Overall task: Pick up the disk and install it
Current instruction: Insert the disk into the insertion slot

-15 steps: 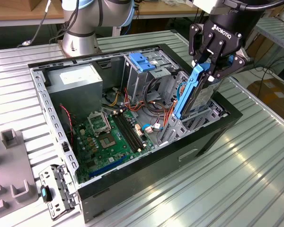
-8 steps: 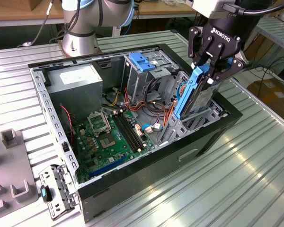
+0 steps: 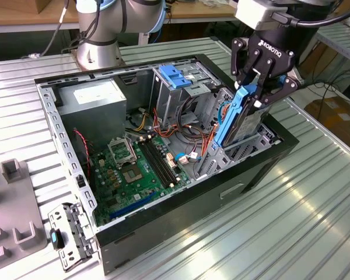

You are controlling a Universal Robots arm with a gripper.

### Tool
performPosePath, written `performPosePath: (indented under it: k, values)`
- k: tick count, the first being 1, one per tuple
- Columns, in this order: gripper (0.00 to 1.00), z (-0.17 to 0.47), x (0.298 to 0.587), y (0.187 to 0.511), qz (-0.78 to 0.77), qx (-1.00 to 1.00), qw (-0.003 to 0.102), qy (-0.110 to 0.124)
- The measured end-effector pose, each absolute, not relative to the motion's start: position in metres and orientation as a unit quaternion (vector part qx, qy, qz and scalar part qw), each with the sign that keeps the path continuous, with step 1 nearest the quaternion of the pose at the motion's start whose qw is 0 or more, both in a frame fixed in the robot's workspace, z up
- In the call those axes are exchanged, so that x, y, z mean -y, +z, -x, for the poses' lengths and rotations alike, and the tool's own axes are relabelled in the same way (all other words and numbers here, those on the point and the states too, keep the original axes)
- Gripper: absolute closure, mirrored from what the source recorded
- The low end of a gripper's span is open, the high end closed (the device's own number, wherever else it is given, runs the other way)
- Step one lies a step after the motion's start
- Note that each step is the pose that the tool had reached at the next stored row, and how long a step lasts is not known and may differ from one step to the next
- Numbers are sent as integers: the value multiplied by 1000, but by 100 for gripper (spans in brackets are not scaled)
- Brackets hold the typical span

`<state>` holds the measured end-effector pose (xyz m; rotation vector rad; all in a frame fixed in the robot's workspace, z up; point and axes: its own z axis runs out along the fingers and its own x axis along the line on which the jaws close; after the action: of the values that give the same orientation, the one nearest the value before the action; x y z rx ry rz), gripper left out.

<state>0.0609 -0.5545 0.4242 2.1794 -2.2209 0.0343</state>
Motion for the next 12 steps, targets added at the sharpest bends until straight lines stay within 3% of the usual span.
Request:
performPosePath:
  k: [12]
  values:
    - [63,-61,556,410,-700,714,15,11]
